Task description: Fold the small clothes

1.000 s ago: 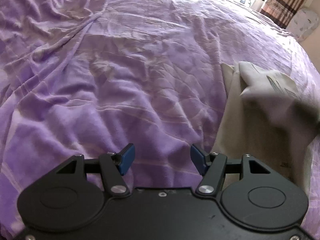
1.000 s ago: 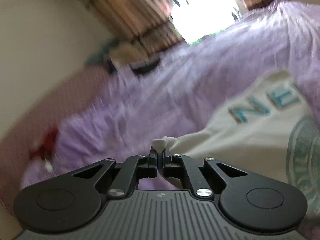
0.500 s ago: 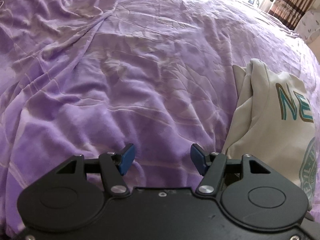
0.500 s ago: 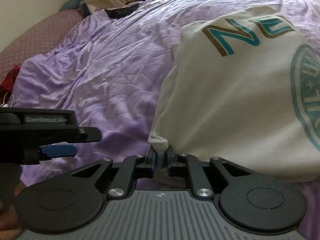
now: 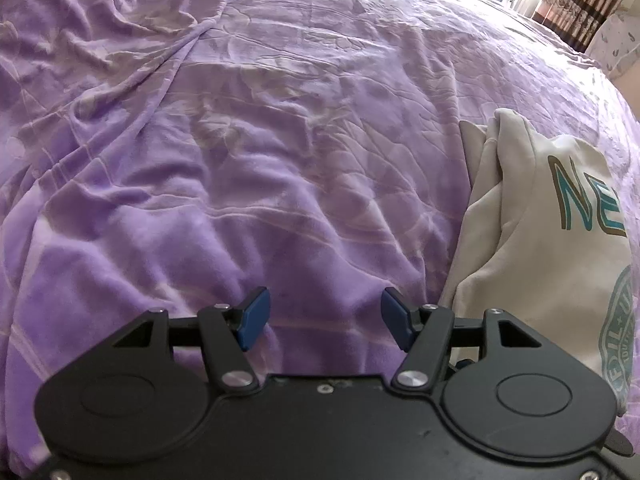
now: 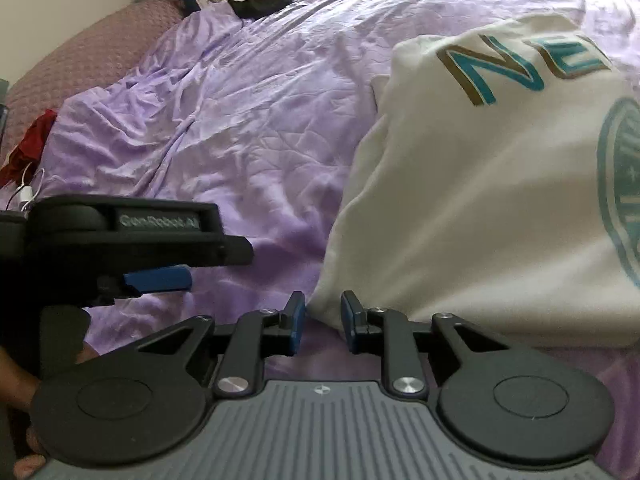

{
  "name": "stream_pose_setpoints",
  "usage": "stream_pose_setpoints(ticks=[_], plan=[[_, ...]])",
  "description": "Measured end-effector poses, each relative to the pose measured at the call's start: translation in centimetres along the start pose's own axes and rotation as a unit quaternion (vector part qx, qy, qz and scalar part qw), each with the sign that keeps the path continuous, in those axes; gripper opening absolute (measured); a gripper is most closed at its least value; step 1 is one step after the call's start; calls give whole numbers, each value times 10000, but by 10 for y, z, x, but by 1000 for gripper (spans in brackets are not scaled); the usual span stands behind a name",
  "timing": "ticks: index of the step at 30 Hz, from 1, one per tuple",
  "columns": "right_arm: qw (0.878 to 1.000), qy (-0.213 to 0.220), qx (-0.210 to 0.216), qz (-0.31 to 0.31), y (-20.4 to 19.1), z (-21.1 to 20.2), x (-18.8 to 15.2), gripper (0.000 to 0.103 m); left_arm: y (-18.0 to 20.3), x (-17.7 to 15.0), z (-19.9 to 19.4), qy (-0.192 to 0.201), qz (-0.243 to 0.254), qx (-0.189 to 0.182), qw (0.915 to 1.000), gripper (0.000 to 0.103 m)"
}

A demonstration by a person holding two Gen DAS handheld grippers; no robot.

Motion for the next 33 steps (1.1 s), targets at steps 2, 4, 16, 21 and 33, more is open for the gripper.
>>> stream_pose_setpoints(ticks=[2,4,16,21,33], plan=[[10000,15,25,24,0,-4,2,27,0,0,0,1,-17,0,10000,63],[10000,45,26,23,-2,-7,5,27,-1,1,1,-9,1,-9,10000,63],[10000,-40,-53,-37,-4,-4,2,27,0,1,1,-29,50,-39,10000,63],[10000,-51,-65,-54,-4,-4,2,27,0,1,1,-39,79,-61,9999,63],[9997,-96,-28,-213,-12,-4,3,27,-2,2,2,-64,118,-97,9999,63]])
Point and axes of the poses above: each gripper's, at about its wrist camera, not at the fingertips, and z roughly the way its jaws point, y to its right, x to its top, the point moved 1 cm from there along z, roughly the way its jaws point, and after that the axes turned 6 degrees about -x, right-handed, at the moved point
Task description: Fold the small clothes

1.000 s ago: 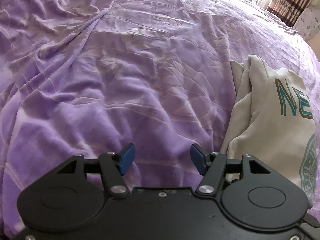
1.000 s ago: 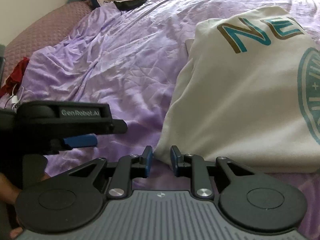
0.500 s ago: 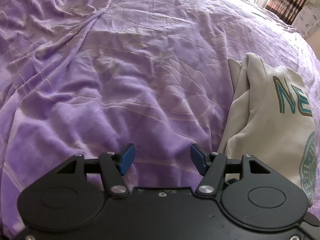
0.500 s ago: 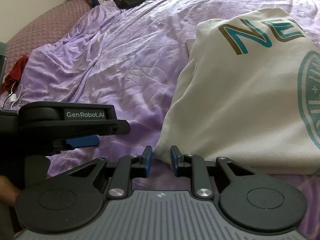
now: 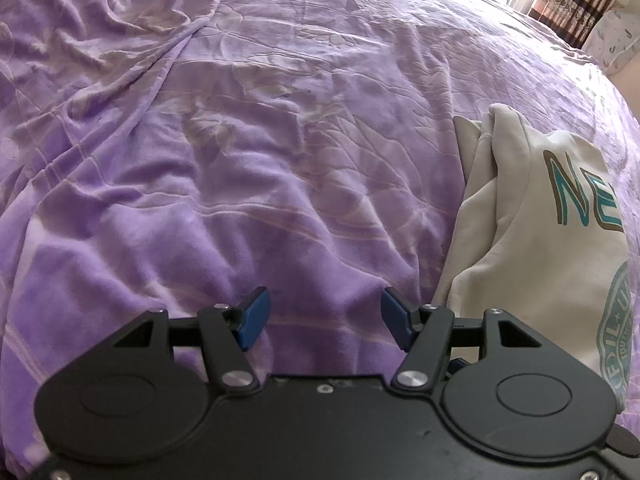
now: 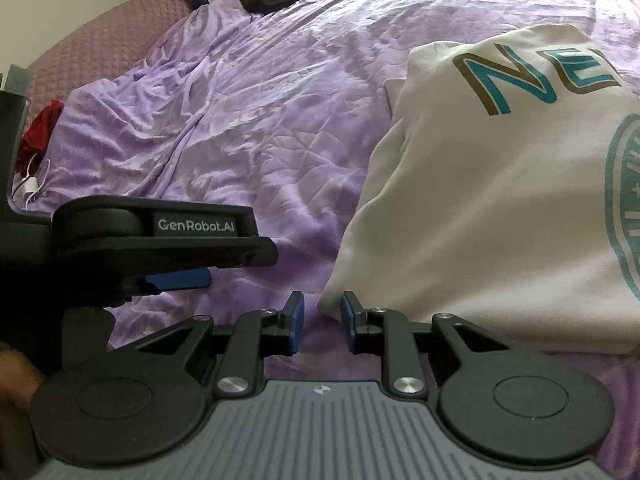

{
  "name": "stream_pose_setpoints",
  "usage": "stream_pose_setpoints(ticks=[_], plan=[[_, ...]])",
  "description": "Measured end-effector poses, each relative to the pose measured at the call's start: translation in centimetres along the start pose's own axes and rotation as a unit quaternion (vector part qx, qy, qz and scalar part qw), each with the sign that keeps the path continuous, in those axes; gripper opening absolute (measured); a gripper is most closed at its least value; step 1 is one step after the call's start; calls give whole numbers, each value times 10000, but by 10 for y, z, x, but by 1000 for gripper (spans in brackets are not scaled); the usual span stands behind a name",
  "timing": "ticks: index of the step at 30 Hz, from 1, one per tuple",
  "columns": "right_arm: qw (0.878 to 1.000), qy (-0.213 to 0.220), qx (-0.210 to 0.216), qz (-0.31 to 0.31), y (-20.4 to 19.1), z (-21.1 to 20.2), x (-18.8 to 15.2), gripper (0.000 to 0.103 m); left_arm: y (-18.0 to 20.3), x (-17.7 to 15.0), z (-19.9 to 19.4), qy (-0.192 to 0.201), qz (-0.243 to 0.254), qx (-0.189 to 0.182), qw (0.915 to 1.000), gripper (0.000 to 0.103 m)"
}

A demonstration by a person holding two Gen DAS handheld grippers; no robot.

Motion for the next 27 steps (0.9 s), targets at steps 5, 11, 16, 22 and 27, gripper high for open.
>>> stream_pose_setpoints(ticks=[5,11,16,22,27], plan=[[9997,141,99,150,1,-7,2,27,-2,1,0,23,-29,-19,10000,63],[9984,535,195,-30,-4,-29,29,29,-9,3,-5,113,-349,-335,9988,63],[9980,514,235,280,7,-29,30,36,-11,4,-5,152,-382,-178,9990,63],[9989,323,134,304,10,-20,23,35,-7,3,-2,73,-298,-124,9995,63],[9985,517,-174,83,7,-26,25,36,-5,2,-1,38,-212,-127,9997,63]])
Point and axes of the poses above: each gripper's, at about its wrist camera, not at the fingertips, and z roughly the way its jaws point, y to its right, x to its top, the point moved 1 cm from there along z, roughly the way its jaws point, and after that the axes turned 6 degrees about -x, right-handed, at the moved point
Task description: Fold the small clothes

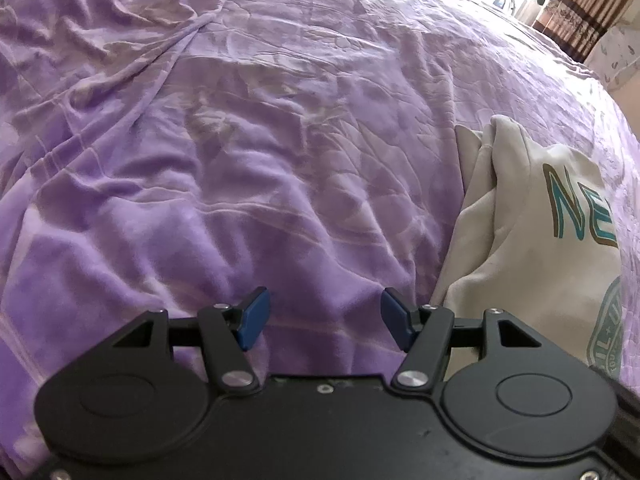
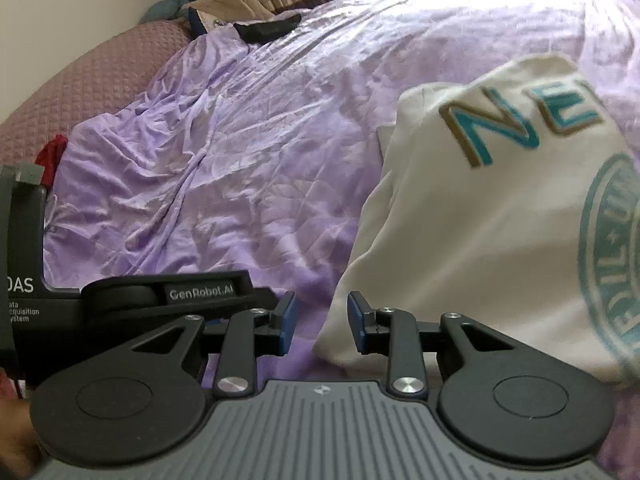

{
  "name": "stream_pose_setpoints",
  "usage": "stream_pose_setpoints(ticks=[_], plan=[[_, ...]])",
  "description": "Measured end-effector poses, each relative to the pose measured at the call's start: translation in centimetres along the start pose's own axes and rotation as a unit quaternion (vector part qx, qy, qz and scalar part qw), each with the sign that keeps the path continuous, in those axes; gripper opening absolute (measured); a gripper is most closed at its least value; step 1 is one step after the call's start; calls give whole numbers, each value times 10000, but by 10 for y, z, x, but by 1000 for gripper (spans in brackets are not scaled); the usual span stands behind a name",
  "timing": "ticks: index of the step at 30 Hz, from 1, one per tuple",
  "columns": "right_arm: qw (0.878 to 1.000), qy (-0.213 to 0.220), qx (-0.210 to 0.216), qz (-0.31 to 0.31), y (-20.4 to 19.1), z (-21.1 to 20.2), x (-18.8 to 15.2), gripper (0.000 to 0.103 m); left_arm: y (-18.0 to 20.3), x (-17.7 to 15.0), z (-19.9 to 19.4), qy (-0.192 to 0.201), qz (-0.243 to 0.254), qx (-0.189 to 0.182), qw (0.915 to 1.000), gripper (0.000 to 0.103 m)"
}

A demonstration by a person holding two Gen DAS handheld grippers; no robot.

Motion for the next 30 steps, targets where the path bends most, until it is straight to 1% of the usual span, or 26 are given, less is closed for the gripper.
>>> stream_pose_setpoints(ticks=[3,5,6,7,8,9,10,12,13,15,16,17,19,20,21,22,23,24,25,26,27,28,29,30], plan=[[9975,246,-603,-261,5,-3,10,35,-2,0,-1,13,-21,-15,10000,63],[9954,415,-788,-339,14,-5,15,35,-3,0,0,19,-29,-13,10000,63],[9948,406,-888,-291,22,-4,16,35,-3,0,0,20,-36,-9,10000,63],[9946,227,-992,-216,30,4,15,35,-2,1,1,14,-39,-7,10000,63],[9944,-166,-1043,-108,40,17,11,35,-2,1,2,2,-34,-7,10000,63],[9940,-541,-953,14,50,30,3,35,-1,1,3,-17,-15,-11,10000,63],[9948,-552,-862,16,54,34,-5,35,0,1,4,-44,12,-5,10000,63],[9961,-365,-780,-184,55,28,-11,34,5,2,5,-50,76,-3,10000,63],[9966,-373,-690,-234,56,23,-9,34,7,4,4,-20,87,-50,9999,63],[9983,-351,-453,-107,63,10,5,34,14,8,2,117,79,-169,9998,63],[9991,-187,-385,-32,70,0,14,34,20,9,1,184,78,-234,9995,63],[9990,26,-453,0,77,-11,22,34,28,11,2,250,115,-328,9991,63],[9956,367,-864,-67,91,-26,33,34,45,11,8,329,272,-491,9979,63],[9919,463,-1177,-94,102,-28,36,34,57,7,14,349,399,-567,9970,63],[9889,463,-1411,-99,110,-26,36,34,65,2,20,321,497,-620,9963,63],[9861,283,-1633,-91,125,-16,32,32,74,-7,34,156,630,-679,9956,63],[9870,80,-1603,-99,138,-6,27,30,81,-19,56,-231,765,-604,9950,67],[9889,-7,-1477,-188,148,7,18,29,85,-30,69,-329,920,-464,9941,68],[9900,79,-1367,-334,156,15,8,29,89,-43,71,-45,1123,-321,9932,69],[9906,215,-1275,-452,159,14,2,29,91,-47,70,76,1190,-255,9925,69],[9904,321,-1222,-553,158,7,0,29,93,-46,66,75,1220,-201,9923,69],[9899,362,-1209,-647,156,-3,1,27,94,-39,61,-46,1205,-176,9926,69],[9895,345,-1221,-696,154,-12,3,27,95,-30,54,-180,1118,-143,9935,66],[9889,328,-1254,-725,151,-24,6,27,95,-24,45,-205,1041,-119,9943,65]])
Point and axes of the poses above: each gripper's, at about its wrist camera, not at the fingertips, and z roughly the way its jaws point, y to its right, x to its top, the point moved 1 cm from there along z, roughly the way its jaws point, and after that the axes turned 6 degrees about -x, right-handed, at the moved point
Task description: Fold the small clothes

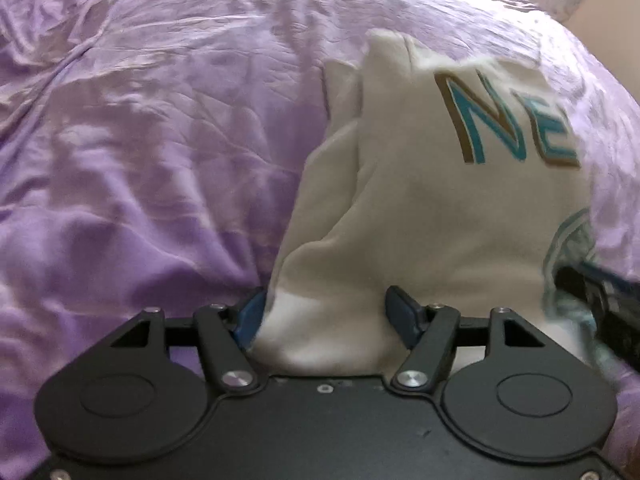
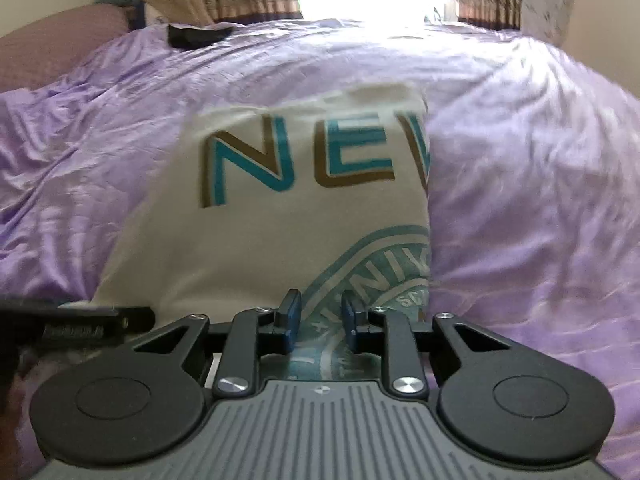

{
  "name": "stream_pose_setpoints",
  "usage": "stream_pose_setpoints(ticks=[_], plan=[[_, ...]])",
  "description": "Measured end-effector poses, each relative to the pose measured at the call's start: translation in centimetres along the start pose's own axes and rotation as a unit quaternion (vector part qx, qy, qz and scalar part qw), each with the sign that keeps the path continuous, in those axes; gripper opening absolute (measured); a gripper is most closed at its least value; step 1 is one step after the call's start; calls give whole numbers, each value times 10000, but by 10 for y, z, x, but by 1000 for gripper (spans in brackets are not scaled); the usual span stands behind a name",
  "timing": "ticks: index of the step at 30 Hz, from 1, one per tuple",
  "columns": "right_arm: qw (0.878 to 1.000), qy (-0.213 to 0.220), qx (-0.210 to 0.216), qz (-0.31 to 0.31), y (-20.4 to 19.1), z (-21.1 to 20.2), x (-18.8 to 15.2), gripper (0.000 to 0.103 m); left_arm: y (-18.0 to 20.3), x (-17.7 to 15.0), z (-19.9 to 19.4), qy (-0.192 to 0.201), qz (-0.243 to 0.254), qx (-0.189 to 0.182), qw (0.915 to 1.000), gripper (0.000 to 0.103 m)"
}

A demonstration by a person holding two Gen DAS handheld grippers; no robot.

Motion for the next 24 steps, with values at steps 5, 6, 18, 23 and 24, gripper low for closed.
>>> stream_pose_setpoints(ticks=[5,6,18,23,24], plan=[[9971,-661,217,314,4,-7,-13,27,15,-3,-12,-72,295,-168,9994,67],[9967,-739,241,231,5,1,-25,27,19,-17,6,-342,556,-57,9979,67],[9932,-906,563,472,23,5,-37,21,30,-9,10,-719,1242,-74,9896,69],[9972,45,524,522,22,-18,23,24,37,74,-39,671,750,-632,9929,70],[9976,153,456,497,22,-12,33,25,38,83,-34,864,705,-644,9917,70]])
Point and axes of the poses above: each gripper's, at about its wrist camera, not at the fingertips, and z roughly the way its jaws point, y to its right, x to its top, the point moved 1 cm from there along z, roughly the way its jaws point, and after that the axes turned 6 degrees about -x, right-handed, at the moved point
